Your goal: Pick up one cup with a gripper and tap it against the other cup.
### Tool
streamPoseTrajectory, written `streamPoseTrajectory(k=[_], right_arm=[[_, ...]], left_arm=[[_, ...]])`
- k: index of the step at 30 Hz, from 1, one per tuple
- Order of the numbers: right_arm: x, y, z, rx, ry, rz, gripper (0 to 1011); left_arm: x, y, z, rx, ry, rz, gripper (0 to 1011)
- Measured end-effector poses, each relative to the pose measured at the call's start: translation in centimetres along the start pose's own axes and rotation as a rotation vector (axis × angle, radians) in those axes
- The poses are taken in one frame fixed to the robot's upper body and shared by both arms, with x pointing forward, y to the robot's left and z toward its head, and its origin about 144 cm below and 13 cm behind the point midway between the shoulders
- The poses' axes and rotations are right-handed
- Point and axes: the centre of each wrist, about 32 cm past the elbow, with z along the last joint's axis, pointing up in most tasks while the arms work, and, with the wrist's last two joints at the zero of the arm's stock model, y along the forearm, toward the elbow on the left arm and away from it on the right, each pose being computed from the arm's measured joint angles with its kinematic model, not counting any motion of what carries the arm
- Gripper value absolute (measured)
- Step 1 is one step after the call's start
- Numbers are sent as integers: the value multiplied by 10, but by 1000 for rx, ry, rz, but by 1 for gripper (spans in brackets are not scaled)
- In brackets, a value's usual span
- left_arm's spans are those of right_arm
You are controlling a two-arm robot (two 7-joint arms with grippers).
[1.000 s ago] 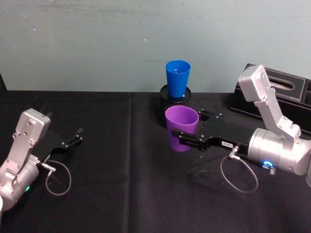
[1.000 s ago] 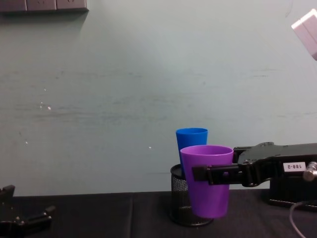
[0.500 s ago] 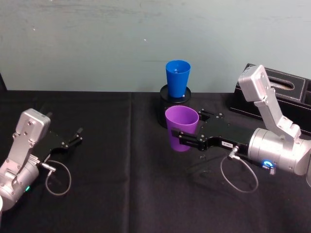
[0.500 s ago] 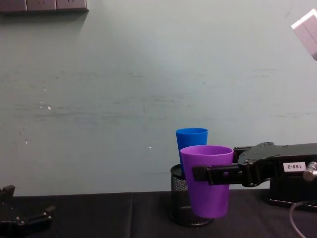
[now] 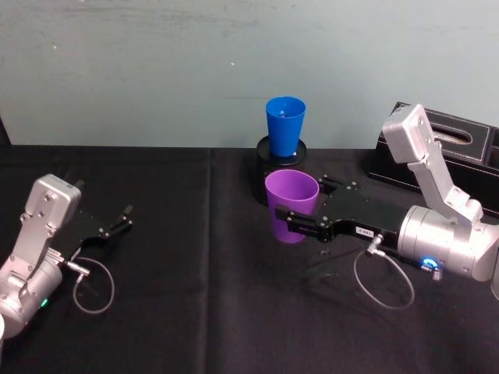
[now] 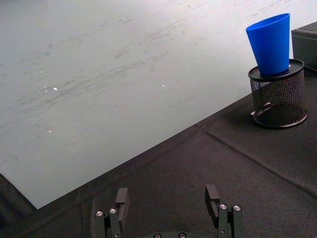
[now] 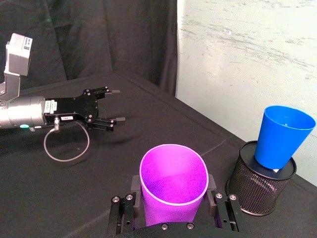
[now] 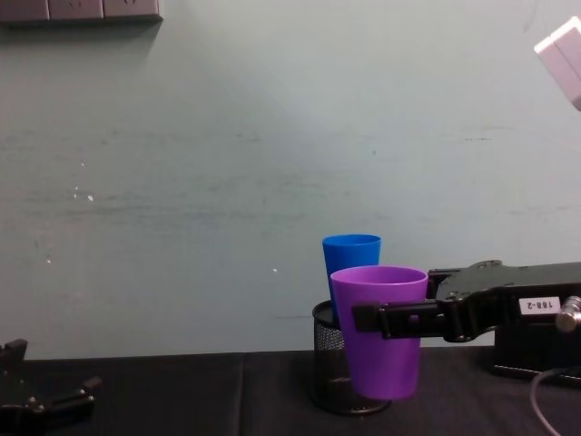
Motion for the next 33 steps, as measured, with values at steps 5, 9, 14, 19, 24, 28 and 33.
streamPoseTrajectory(k=[5, 9, 14, 19, 24, 28, 33], right_arm=[[0, 0, 0, 0, 0, 0, 736], [0, 0, 0, 0, 0, 0, 735], [0, 0, 0, 0, 0, 0, 736], [0, 0, 0, 0, 0, 0, 736], [0, 0, 0, 0, 0, 0, 736], [0, 0, 0, 0, 0, 0, 735], [0, 0, 0, 0, 0, 0, 735]], left_arm=[[0, 0, 0, 0, 0, 0, 1011], [0, 0, 0, 0, 0, 0, 1011], [0, 0, 0, 0, 0, 0, 1011], [0, 0, 0, 0, 0, 0, 1011], [0, 0, 0, 0, 0, 0, 1011], [0, 0, 0, 0, 0, 0, 1012], [0, 0, 0, 0, 0, 0, 1012]])
